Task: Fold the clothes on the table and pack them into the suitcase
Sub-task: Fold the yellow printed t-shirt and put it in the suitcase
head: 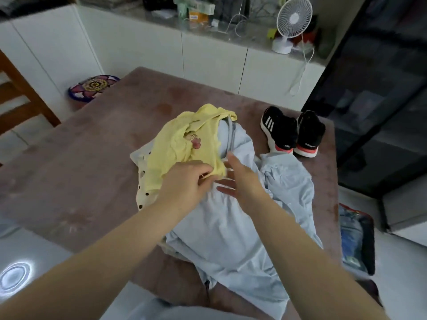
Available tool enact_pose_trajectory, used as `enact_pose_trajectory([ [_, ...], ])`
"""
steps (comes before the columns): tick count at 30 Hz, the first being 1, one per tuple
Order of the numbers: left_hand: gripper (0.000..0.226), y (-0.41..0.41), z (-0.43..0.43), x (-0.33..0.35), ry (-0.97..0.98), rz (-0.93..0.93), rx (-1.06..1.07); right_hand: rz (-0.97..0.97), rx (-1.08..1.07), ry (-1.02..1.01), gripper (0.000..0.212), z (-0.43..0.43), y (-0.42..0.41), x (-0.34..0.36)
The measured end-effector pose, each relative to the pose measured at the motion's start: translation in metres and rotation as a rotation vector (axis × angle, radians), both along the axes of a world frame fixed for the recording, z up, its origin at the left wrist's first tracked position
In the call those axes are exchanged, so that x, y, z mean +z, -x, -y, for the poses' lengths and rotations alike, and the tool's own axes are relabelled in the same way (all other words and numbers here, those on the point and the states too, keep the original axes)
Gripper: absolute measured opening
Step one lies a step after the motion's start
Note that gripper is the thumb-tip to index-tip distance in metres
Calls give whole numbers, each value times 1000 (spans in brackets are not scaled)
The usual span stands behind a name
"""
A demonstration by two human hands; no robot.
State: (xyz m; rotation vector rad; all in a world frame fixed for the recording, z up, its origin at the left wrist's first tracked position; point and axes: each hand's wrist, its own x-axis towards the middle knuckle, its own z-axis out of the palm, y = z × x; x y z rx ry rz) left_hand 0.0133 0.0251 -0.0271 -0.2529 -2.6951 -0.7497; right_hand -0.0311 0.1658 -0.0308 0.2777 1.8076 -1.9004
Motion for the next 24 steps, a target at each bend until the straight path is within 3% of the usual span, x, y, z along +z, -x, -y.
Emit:
enact_pose_trajectory([
  [3, 35, -8, -24, 8, -62, -28, -186, 28, -36, 173, 22, -15, -2, 19],
  [8, 27, -28, -76, 19, -80, -131, -452, -185, 105, -113, 19, -67, -13, 44],
  [11, 43, -21, -78, 26, -159, -72, -345, -257, 8, -94, 27, -115, -26, 59],
  [14, 71, -1, -63, 8, 119, 55, -188, -195, -75, -78, 29, -158, -45, 55],
  [16, 64, 7, -60, -15, 352, 251, -227, -133, -142, -83, 29, -180, -57, 39],
  [17, 55, 6, -60, -27, 431, 253, -261, -105, -174, -82, 29, -190, -63, 31],
  [20, 51, 3, -59, -46, 564, 36, -304, -27, -271, -78, 25, -213, -76, 9],
  [24, 72, -1, -69, -59, 461, -163, -320, 13, -291, -137, 25, -226, -78, -17],
])
